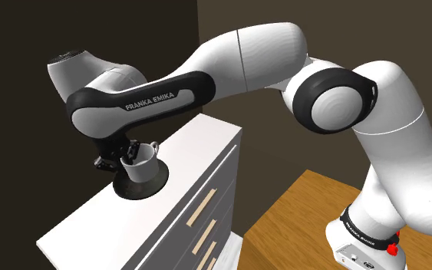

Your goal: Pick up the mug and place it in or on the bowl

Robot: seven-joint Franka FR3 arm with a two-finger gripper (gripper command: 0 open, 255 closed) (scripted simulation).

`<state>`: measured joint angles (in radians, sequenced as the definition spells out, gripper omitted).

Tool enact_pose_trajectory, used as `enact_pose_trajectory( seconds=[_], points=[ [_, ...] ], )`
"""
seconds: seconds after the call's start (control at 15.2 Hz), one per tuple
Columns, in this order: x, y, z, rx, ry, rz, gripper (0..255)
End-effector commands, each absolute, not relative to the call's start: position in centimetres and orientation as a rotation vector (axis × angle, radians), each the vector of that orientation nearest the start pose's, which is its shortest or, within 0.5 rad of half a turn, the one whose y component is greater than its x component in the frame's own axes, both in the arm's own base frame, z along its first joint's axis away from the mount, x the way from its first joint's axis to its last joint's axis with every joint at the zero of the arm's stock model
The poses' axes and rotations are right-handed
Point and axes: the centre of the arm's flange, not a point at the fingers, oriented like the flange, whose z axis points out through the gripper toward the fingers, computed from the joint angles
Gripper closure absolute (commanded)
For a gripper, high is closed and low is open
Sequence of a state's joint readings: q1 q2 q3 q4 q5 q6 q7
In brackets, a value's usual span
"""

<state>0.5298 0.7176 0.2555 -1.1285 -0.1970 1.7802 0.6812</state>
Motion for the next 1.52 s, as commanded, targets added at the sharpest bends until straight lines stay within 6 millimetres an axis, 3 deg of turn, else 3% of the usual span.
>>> enact_pose_trajectory(
  seconds=[0.0,0.33,0.4,0.73,0.99,1.45],
  points=[
    [57.4,47.2,38.7,-3.186,-0.148,0.029,255],
    [57.4,47.2,38.7,-3.186,-0.148,0.029,255],
    [57.4,47.2,38.7,-3.186,-0.148,0.029,0],
    [57.4,47.2,38.7,-3.186,-0.148,0.029,0],
    [57.5,47.4,43.7,-3.186,-0.148,0.029,0],
    [57.5,47.4,43.7,-3.186,-0.148,0.029,0]
  ],
)
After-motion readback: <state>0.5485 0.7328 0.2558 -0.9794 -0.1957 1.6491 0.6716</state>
